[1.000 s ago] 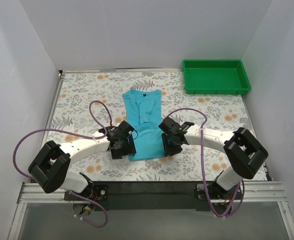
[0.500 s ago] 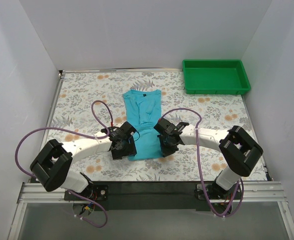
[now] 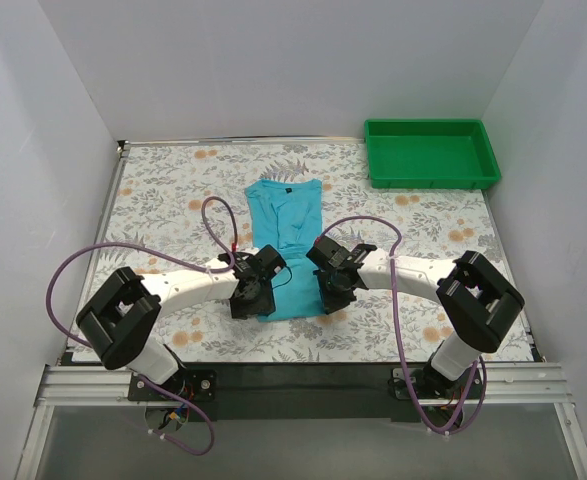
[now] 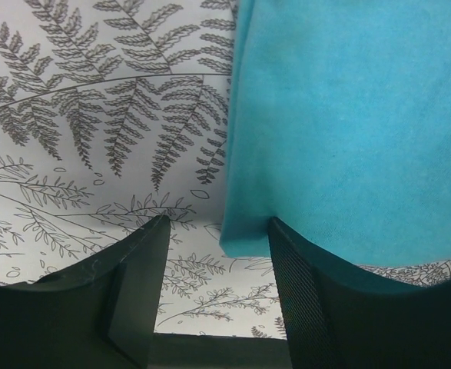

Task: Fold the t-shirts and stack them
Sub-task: Fold the tshirt

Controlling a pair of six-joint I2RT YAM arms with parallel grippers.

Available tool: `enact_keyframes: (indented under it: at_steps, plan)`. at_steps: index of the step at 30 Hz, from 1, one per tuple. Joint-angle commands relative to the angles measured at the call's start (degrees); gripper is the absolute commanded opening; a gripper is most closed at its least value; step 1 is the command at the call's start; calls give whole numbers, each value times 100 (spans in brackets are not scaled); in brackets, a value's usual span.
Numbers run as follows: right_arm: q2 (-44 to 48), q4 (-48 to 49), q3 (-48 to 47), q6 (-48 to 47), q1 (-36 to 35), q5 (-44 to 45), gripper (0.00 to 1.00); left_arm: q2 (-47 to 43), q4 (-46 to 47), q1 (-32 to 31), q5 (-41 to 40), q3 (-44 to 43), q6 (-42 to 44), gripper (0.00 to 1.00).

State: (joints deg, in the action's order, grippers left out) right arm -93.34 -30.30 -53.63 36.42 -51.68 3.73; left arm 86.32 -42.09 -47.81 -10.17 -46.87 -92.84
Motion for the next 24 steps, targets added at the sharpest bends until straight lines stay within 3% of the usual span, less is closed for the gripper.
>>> enact_keyframes:
  at_steps: [1, 7, 10, 16, 24]
  plan:
    - [-308, -151, 116, -48, -97, 128, 1, 516, -28, -228, -20, 91, -94, 50]
    - [-316, -142, 80, -74, -97, 67, 1, 807, 86, -396, 217, 81, -103, 49]
    - [-290, -142, 72, -83, -97, 75, 1, 868, 157, -404, 332, 126, -103, 40]
    - [-220, -160, 80, -162, -97, -12, 1, 807, 104, -404, 402, 152, -94, 1]
    - [52, -686, 124, -539, -140, -583, 1, 351, -633, -404, 683, 213, 90, 0]
